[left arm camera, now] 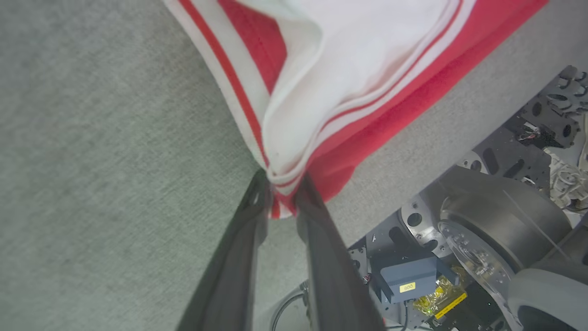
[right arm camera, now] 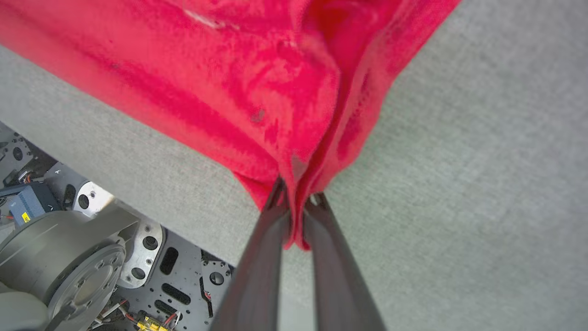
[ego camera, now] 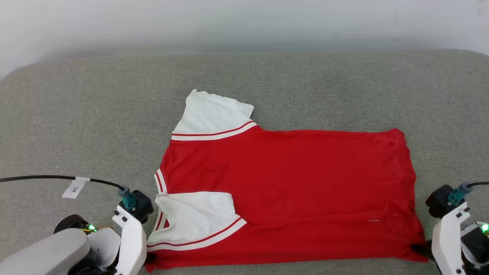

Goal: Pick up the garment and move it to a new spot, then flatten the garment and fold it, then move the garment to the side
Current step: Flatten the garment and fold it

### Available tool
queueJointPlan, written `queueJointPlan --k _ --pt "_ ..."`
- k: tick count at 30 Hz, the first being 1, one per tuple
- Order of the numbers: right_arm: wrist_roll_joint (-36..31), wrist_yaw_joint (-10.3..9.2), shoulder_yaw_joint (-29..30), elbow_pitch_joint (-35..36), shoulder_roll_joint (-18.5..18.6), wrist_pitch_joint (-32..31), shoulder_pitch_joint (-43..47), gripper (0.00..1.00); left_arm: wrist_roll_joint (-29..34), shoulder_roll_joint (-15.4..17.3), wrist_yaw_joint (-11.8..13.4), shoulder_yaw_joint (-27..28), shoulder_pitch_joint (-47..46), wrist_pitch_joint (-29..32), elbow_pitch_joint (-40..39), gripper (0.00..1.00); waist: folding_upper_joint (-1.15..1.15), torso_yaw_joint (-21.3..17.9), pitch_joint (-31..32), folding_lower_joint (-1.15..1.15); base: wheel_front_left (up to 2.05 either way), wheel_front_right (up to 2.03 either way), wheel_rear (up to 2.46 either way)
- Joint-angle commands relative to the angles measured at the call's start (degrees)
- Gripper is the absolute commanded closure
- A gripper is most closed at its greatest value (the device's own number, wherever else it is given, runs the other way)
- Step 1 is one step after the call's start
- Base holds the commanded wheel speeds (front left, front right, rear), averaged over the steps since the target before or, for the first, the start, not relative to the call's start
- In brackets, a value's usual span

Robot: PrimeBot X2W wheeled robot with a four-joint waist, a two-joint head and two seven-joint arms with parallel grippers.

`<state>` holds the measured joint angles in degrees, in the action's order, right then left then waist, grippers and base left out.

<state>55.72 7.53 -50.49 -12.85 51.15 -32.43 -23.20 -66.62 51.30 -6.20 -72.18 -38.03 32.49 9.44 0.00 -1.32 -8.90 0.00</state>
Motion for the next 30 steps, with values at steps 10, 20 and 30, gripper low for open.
queueJointPlan --k 10,20,30 --pt "-9.27 -0.09 11.42 1.25 -3.18 16.02 -2.61 0.00 7.05 1.89 0.89 4.20 -6.85 -7.54 -0.84 0.00 0.00 -0.62 1.03 0.00 0.00 0.00 0.00" --pt "-27.93 -0.08 33.53 6.02 -16.68 34.90 1.84 0.00 12.03 -0.99 5.38 11.76 -15.33 -19.60 4.89 0.00 0.00 -4.02 -2.33 0.00 0.00 0.00 0.00" --pt "-41.10 -0.07 49.59 23.13 -32.63 41.70 11.71 0.00 13.26 -4.96 4.52 14.89 -28.00 -16.21 12.94 0.00 0.00 -7.28 -10.63 0.00 0.00 0.00 0.00"
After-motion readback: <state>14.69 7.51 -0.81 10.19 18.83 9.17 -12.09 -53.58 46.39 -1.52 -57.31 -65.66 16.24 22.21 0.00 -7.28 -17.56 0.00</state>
